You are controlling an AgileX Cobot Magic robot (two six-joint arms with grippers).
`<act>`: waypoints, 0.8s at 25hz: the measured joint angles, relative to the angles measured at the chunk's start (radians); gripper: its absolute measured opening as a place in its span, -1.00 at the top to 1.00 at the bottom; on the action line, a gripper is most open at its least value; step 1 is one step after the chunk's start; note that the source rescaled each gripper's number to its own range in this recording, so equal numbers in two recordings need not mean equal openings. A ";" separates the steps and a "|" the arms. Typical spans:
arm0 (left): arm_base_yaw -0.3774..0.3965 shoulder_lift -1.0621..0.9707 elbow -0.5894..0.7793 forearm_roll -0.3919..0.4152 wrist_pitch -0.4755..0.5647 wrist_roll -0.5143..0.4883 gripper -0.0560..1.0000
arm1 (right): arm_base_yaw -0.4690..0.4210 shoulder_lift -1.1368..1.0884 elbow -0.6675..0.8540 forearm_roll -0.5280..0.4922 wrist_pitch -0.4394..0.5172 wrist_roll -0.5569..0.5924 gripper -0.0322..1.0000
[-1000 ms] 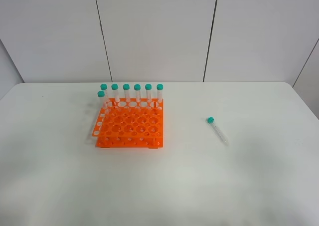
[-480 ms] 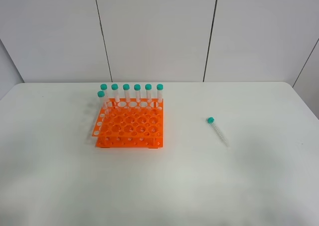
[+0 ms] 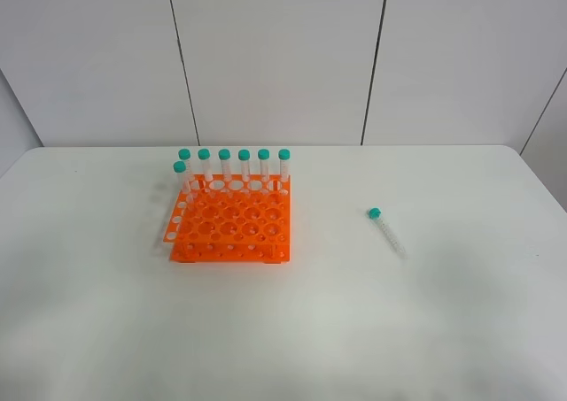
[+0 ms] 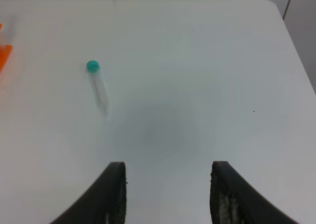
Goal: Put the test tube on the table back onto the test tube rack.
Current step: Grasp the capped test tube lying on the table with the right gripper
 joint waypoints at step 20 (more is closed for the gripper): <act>0.000 0.000 0.000 0.000 0.000 0.000 -1.00 | 0.000 0.331 -0.171 0.080 -0.056 -0.056 -1.00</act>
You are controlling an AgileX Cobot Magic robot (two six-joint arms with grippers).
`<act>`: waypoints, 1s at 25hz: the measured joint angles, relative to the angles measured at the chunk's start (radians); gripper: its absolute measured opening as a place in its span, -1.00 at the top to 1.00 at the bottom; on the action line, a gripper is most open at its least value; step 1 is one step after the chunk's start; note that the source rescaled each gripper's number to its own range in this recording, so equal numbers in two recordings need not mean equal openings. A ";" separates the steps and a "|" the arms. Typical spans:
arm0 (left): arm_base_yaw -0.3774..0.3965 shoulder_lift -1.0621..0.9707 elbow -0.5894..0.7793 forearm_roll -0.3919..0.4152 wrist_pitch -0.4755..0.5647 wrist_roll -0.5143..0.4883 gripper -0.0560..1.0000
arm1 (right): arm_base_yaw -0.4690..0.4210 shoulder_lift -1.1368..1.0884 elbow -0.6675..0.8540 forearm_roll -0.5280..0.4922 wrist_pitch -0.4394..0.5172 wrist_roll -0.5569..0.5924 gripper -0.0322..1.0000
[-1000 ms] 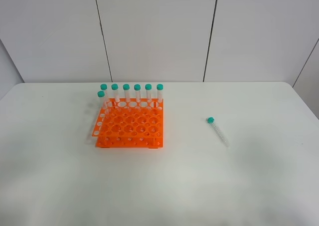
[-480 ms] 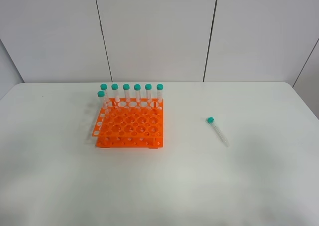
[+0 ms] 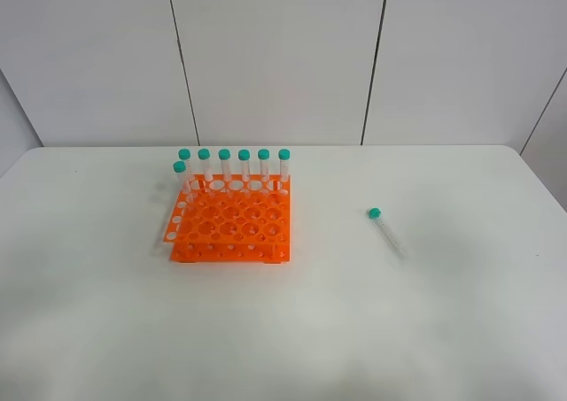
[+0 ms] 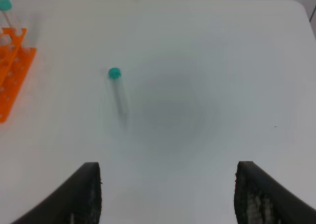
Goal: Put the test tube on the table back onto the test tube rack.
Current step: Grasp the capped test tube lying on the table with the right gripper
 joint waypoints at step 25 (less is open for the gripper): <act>0.000 0.000 0.000 0.000 0.000 0.000 -1.00 | 0.006 0.887 -0.280 0.129 -0.015 -0.264 -0.84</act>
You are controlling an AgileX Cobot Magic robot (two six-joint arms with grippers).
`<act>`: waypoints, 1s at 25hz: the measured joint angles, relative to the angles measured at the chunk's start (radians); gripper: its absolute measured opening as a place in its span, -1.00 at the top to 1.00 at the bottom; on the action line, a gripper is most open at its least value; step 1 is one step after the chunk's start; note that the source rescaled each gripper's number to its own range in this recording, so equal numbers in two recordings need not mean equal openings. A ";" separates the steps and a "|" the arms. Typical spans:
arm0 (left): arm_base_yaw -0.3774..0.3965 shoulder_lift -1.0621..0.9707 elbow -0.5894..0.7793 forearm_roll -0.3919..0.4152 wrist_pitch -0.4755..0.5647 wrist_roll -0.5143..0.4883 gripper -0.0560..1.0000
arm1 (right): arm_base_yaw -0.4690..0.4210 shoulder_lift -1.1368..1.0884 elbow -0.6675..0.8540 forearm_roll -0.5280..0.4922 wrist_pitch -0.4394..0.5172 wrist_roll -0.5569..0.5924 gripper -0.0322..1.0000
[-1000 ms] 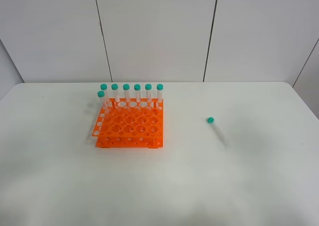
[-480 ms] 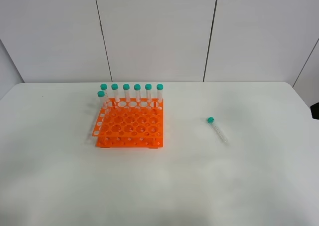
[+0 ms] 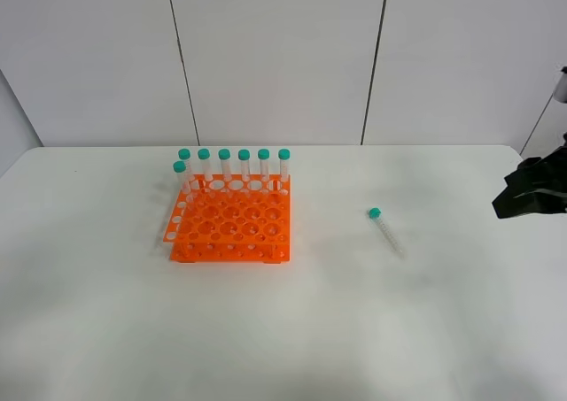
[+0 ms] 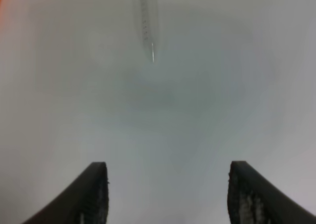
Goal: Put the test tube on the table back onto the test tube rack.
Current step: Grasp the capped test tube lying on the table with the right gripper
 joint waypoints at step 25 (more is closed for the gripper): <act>0.000 0.000 0.000 -0.002 0.000 0.000 -1.00 | 0.192 0.575 -0.039 -0.101 -0.409 0.007 -0.74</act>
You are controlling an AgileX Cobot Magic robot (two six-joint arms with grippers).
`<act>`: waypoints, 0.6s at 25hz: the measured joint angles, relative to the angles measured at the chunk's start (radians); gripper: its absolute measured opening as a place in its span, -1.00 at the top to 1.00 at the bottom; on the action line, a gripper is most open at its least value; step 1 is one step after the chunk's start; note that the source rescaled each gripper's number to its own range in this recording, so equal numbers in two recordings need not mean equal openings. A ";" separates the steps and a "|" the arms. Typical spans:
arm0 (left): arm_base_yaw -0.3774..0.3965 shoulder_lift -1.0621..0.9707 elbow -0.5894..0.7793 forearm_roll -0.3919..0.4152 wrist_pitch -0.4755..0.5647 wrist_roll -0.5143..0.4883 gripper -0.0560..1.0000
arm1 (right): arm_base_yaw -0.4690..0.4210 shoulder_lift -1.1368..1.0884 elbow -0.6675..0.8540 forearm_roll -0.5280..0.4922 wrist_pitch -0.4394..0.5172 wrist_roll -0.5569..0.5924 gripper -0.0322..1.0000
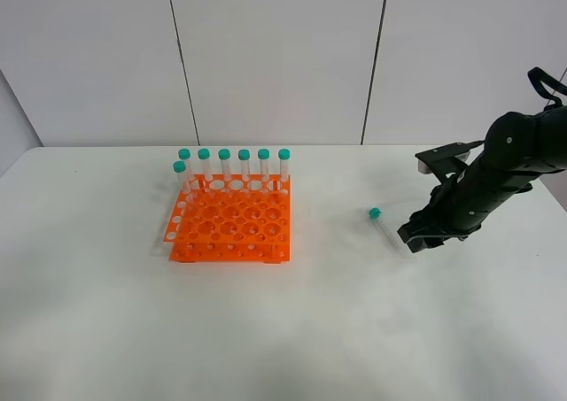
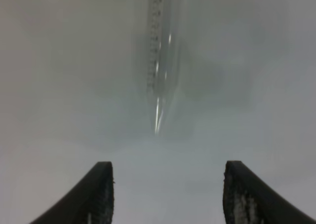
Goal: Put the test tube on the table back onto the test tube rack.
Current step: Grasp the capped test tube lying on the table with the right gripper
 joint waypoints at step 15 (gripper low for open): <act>0.000 0.000 0.000 0.000 0.000 -0.001 -1.00 | 0.000 0.173 -0.186 0.038 0.087 -0.011 -0.70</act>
